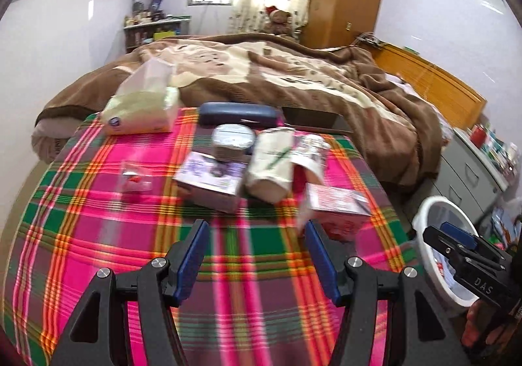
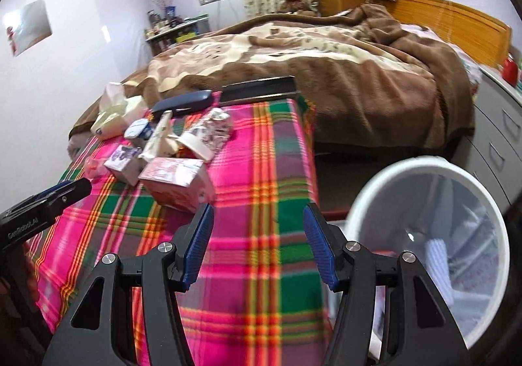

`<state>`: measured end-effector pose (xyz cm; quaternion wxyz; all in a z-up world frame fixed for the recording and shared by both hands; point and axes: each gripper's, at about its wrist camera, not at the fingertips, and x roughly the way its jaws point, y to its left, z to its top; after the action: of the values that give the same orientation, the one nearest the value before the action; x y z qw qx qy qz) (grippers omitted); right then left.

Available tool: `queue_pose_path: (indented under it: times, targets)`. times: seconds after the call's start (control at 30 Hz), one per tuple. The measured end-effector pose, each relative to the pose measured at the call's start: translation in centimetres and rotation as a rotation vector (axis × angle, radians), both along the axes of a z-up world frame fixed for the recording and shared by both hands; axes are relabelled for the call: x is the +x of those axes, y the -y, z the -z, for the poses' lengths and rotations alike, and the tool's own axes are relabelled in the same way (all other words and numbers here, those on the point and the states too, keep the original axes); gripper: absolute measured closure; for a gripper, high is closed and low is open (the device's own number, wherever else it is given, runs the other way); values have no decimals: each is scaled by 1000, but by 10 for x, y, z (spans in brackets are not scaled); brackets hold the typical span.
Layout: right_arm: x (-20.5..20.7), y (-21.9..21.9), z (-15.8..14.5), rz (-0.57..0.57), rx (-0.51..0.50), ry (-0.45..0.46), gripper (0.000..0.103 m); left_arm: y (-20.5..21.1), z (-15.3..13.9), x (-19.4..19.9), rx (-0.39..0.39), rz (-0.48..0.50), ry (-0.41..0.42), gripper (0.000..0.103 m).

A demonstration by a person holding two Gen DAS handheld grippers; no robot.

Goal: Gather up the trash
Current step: 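Move both tools back over the cloth toward the juice cartons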

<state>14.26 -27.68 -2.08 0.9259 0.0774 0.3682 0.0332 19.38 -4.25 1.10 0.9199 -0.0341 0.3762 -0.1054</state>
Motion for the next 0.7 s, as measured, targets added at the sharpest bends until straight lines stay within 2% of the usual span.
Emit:
queue_pose_path:
  times: [0.27, 0.37, 0.7]
  targets:
    - [22, -24, -1, -99, -51, 5, 44, -32, 14, 28, 14, -53, -39, 39]
    - [29, -31, -2, -140, -61, 18, 40, -36, 19, 40, 19, -56, -58, 39]
    - [50, -45, 2, -250, -81, 13, 40, -16, 39, 70, 57, 22, -104, 37]
